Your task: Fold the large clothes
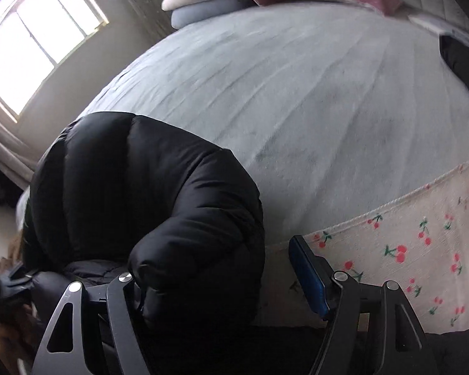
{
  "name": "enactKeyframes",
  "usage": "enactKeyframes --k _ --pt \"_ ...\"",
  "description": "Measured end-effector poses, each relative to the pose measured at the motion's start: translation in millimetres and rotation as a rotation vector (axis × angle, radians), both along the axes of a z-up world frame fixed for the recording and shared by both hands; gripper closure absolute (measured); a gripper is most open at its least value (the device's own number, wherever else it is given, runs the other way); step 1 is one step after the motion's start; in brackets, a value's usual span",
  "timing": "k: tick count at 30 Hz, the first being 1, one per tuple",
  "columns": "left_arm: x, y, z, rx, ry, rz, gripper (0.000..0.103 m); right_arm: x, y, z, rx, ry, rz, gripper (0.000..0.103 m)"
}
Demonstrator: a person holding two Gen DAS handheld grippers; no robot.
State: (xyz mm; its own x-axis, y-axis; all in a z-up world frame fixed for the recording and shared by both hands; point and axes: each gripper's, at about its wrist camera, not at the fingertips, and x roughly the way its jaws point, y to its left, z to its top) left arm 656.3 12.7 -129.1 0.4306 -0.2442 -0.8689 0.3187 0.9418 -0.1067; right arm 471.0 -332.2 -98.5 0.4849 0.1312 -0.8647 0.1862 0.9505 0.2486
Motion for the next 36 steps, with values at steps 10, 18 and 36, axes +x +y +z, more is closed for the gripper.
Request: enactKeyframes --k 10,18,36 --pt "41.6 31.0 21.3 -0.198 0.014 0.169 0.010 -1.6 -8.7 -5.8 0.037 0.018 0.008 0.027" --pt "24.7 8.3 -22.9 -0.478 0.180 0.326 0.080 -9.2 -6.9 -5.2 0.039 0.057 -0.056 0.025" --pt "-199.3 -55.1 113.3 -0.106 -0.420 -0.484 0.086 -88.1 -44.3 163.2 0.475 -0.041 -0.079 0.021"
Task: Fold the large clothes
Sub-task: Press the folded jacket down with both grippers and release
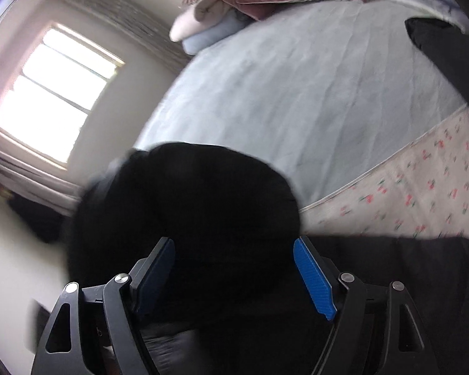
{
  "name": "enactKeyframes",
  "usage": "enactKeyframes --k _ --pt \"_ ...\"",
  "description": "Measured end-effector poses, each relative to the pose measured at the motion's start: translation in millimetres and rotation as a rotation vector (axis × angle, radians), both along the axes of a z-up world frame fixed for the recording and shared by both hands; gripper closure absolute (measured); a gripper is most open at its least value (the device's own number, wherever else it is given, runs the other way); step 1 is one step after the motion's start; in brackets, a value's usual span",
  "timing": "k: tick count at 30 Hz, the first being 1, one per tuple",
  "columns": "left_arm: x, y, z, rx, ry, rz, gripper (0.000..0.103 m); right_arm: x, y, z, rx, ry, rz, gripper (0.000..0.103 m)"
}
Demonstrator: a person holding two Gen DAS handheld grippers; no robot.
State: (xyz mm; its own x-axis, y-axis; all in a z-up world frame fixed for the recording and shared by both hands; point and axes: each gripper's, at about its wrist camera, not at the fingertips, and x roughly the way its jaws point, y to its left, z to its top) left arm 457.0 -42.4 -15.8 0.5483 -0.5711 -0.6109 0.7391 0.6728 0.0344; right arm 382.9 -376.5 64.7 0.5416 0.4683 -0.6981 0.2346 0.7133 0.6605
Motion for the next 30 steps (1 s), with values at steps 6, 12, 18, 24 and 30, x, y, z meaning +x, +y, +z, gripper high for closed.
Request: enactKeyframes --k 6,12,18,24,30 --pt "-47.9 -13.6 -30.3 0.186 -0.020 -0.129 0.083 -22.6 21.9 26.2 0.181 0.025 0.050 0.015" --pt "-81.1 -23.1 -52.9 0.327 -0.018 -0.197 0.076 -28.6 49.3 -11.4 0.226 0.227 0.032 0.014" --pt "-97.5 3.7 -47.7 0.347 0.047 -0.142 0.050 -47.1 64.8 -44.2 0.120 0.319 0.033 0.054" --pt "-78.1 76.4 -30.9 0.138 0.329 0.061 0.028 -92.1 52.2 -68.9 0.079 0.301 0.062 0.086" --pt "-71.3 161.5 -30.7 -0.428 0.659 0.225 0.018 -150.6 40.4 -104.6 0.202 0.282 0.026 0.088"
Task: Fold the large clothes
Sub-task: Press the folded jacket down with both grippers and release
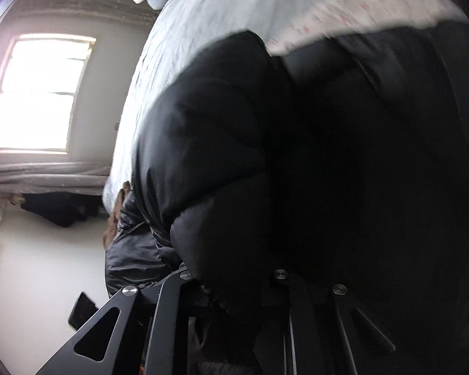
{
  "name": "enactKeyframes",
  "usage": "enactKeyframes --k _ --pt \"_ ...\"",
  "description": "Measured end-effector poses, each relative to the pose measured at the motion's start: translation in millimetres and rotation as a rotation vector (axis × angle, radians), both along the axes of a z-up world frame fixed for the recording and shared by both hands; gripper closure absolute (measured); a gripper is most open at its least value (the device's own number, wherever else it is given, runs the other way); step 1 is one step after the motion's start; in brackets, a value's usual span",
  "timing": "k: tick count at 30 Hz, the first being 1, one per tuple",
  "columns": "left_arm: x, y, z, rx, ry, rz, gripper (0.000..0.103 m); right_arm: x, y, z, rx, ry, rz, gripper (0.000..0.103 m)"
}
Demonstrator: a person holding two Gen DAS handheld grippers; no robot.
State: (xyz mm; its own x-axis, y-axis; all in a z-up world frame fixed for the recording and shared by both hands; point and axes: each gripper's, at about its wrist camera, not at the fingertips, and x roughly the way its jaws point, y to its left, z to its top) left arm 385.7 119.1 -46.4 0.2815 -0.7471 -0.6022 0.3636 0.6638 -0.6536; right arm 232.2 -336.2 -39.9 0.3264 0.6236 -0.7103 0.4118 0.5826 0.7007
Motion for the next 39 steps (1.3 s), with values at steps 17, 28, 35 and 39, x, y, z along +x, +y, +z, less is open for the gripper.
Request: enactKeyframes --k 17,28,35,39 --pt "28.6 -106.6 -8.2 -0.169 0.159 0.190 0.050 -14.4 28.8 -13.2 0.065 -0.083 0.006 0.089" --pt "47.3 -64.2 9.9 0.327 -0.173 0.204 0.061 3.8 117.5 -26.3 -0.007 -0.299 0.149 0.089" --pt "23.2 -71.2 35.5 0.433 -0.288 0.267 0.046 21.1 141.8 -75.1 -0.104 -0.208 0.226 0.086" --pt "22.7 -81.4 69.6 0.372 -0.378 0.300 0.032 26.2 141.3 -75.6 -0.123 -0.199 0.240 0.076"
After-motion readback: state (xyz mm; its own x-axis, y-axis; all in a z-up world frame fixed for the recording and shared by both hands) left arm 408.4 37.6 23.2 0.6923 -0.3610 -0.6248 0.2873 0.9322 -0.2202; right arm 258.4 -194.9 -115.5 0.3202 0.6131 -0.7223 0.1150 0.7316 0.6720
